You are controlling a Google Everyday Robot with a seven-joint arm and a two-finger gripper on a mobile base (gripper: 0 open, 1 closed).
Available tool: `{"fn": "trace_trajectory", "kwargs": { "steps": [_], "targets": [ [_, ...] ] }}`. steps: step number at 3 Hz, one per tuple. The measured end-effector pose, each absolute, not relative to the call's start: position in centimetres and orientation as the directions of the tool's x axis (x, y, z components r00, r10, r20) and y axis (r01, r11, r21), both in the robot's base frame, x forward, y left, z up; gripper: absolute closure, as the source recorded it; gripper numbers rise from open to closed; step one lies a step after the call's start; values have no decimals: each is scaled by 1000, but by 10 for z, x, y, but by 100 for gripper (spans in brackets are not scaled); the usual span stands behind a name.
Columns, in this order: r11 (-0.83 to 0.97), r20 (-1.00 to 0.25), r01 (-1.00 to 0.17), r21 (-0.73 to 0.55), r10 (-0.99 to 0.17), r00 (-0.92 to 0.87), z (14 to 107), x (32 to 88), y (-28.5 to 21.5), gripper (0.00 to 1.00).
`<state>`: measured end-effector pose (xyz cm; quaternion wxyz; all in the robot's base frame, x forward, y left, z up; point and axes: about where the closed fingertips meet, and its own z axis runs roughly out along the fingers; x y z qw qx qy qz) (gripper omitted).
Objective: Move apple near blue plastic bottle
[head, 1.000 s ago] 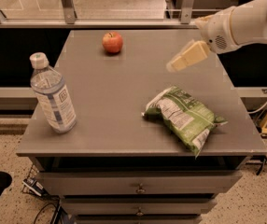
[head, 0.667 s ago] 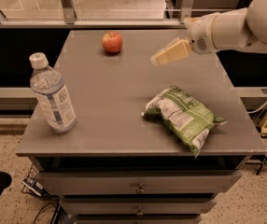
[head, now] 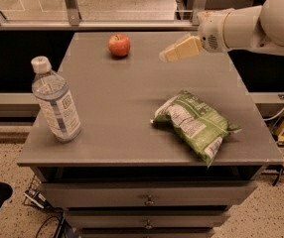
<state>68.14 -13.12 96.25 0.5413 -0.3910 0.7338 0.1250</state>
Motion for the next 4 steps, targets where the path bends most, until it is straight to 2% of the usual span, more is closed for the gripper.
{"fn": "trace_trajectory", "kwargs": {
  "steps": [1, 2, 4],
  "targets": [
    [661, -887, -713, -235, -446, -122, 944, 702, -115, 0],
    [649, -880, -731, -213, -452, -144, 906, 748, -80, 0],
    [612, -911, -779, -136, -387, -145, 852, 813, -13, 0]
  ]
}}
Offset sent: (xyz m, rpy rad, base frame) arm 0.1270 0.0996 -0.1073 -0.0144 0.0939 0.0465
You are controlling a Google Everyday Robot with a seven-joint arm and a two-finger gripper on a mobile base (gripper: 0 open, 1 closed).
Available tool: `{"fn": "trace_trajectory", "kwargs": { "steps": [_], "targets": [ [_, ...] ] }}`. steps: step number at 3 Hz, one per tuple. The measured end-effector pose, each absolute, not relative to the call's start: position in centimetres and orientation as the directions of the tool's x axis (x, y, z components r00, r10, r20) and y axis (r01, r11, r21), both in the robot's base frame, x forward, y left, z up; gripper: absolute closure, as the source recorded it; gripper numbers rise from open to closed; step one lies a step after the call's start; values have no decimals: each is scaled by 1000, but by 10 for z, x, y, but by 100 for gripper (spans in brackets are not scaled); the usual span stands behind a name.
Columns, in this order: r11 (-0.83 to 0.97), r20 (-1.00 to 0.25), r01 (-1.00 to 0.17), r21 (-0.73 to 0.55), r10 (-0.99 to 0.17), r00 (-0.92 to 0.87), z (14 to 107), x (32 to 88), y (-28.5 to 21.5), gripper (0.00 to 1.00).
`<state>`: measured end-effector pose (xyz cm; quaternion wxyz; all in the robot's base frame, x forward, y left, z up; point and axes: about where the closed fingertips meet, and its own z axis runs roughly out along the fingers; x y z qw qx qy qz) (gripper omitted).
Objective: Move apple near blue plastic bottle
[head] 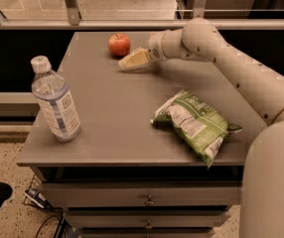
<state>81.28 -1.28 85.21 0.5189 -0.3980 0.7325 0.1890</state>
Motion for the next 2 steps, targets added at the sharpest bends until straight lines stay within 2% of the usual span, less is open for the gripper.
{"fn": "trace_trajectory", "kwargs": {
  "steps": [2],
  "targets": [
    [584, -952, -807, -87, -287, -106, 851, 848, 24, 0]
  ]
}}
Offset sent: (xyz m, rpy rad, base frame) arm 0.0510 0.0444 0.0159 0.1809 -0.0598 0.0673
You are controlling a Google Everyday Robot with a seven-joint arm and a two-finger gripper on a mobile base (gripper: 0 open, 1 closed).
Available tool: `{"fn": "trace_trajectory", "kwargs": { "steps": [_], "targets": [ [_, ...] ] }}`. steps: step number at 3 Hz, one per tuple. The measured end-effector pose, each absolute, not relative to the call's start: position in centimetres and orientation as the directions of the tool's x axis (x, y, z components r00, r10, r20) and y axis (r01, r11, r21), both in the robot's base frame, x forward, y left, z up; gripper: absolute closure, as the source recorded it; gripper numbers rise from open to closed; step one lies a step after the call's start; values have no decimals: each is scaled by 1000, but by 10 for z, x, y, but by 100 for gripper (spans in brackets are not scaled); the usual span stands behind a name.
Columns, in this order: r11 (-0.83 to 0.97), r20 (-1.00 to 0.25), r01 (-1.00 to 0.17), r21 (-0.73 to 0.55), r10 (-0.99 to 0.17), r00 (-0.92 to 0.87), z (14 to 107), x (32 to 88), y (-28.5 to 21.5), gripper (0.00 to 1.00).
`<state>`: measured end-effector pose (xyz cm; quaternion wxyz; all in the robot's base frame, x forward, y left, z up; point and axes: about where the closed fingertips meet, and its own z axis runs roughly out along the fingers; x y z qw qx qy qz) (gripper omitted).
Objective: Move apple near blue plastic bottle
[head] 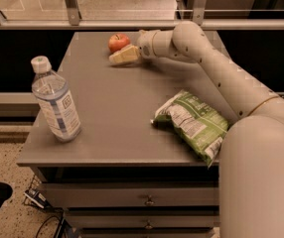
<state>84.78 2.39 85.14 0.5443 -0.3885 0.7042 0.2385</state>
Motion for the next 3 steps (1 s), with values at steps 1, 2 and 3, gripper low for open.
{"fn": "trace_trajectory", "kwargs": {
  "steps": [1, 2, 3],
  "targets": [
    [578, -964, -813, -72, -251, -92, 858, 855, 34, 0],
    [575, -965, -815, -70, -246, -91, 858, 856, 37, 13],
    [571, -965, -818, -68, -246, -92, 857, 856, 40, 36]
  ]
}}
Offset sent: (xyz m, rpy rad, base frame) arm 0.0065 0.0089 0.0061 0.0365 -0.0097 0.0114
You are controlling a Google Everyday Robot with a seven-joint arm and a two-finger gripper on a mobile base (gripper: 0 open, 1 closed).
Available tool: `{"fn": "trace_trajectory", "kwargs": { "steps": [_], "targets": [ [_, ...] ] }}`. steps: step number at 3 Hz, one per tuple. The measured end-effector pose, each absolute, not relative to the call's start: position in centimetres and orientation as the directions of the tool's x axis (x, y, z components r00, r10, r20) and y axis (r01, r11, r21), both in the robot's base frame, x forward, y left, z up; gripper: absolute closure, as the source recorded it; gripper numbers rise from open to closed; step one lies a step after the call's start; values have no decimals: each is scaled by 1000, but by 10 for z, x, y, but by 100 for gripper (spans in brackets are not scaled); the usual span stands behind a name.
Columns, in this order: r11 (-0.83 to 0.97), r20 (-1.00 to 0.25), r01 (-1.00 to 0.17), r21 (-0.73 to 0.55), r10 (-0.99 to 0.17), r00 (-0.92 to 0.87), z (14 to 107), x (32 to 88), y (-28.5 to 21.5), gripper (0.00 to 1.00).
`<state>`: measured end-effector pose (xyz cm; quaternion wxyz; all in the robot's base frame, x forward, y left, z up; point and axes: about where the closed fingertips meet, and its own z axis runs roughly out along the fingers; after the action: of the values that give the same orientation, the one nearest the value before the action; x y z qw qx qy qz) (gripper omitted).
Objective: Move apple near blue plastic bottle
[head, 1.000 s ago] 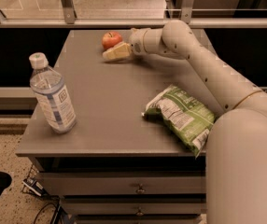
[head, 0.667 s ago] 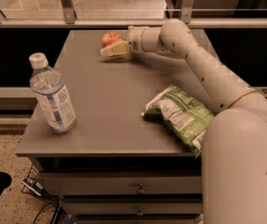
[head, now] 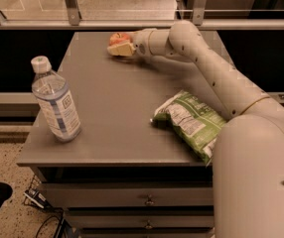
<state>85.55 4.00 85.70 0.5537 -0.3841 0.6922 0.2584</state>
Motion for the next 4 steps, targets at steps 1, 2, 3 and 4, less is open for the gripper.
{"fn": "trace_trajectory", "kwargs": {
  "steps": [1, 2, 3, 4],
  "targets": [
    [568, -965, -820, -66, -246, -93, 856, 855, 43, 60],
    [564, -965, -823, -64, -246, -93, 854, 855, 47, 83],
    [561, -965, -825, -63, -246, -94, 853, 855, 50, 100],
    [567, -955, -821, -69, -274, -109, 858, 853, 51, 100]
  ]
}}
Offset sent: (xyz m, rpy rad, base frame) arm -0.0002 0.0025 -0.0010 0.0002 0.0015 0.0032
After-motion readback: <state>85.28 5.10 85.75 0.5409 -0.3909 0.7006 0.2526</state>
